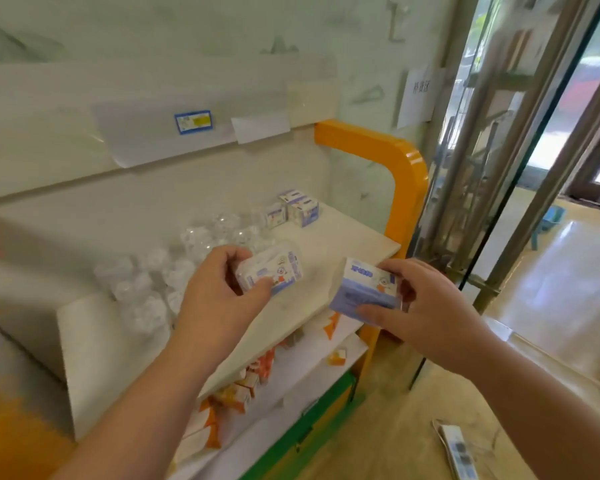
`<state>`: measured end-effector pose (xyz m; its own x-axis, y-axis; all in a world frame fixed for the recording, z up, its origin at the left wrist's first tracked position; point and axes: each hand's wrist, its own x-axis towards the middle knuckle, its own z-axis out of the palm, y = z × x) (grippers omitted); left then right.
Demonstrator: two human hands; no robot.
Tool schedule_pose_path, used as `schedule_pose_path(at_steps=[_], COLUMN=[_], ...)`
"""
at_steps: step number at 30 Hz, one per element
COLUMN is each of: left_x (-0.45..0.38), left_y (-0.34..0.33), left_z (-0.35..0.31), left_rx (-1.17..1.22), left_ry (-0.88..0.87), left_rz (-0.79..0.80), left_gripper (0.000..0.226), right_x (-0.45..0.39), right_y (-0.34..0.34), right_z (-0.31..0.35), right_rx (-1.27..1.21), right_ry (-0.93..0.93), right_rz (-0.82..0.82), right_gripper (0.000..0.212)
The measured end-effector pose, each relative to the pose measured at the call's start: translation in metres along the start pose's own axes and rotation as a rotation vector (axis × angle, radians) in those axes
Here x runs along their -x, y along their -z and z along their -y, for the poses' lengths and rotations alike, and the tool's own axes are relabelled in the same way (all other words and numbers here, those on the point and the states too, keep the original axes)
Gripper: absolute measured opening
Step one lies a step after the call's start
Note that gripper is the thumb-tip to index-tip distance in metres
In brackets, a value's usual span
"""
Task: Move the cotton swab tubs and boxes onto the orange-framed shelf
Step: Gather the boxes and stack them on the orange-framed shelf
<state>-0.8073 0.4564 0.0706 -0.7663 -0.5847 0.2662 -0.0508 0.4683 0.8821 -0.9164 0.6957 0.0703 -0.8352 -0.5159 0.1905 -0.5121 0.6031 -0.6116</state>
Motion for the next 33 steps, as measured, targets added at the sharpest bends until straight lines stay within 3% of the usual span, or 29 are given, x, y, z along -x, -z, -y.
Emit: schedule_pose_path(at_steps=[8,15,21,27,33], left_x=[-0.08,-0.137,-0.192,-0.245,-0.271], left_y=[-0.047,-0.084,-0.109,-0.126,-0.141], left_z=[-0.004,0.002,0.009,0.044,0.06], left_rx=[-0.075,-0.186,-0.431,-0.787,-0.926], left_ry=[0.009,0.033,0.078,0.19,0.28], left_rz=[0.077,0.04,-0.041,0.057,0.155], left_gripper=[0.027,0.026,0.022,0.03,0.03], right_x=[-0.089,-0.178,-0.258,-0.316,-0.347], right_y=[0.008,-0.009,-0.024,-0.055,-0.08], right_z=[-0.05,-0.095,-0.125,-0.144,-0.158], right_rx=[0.005,-0.01,-0.03,-0.034,0.03], right_ry=[-0.016,0.047,0.146,0.253,0.367], right_rz=[0.007,0.09,0.218,0.335,0.352], right_gripper=[0.071,0.065,0.065,0.063,0.064])
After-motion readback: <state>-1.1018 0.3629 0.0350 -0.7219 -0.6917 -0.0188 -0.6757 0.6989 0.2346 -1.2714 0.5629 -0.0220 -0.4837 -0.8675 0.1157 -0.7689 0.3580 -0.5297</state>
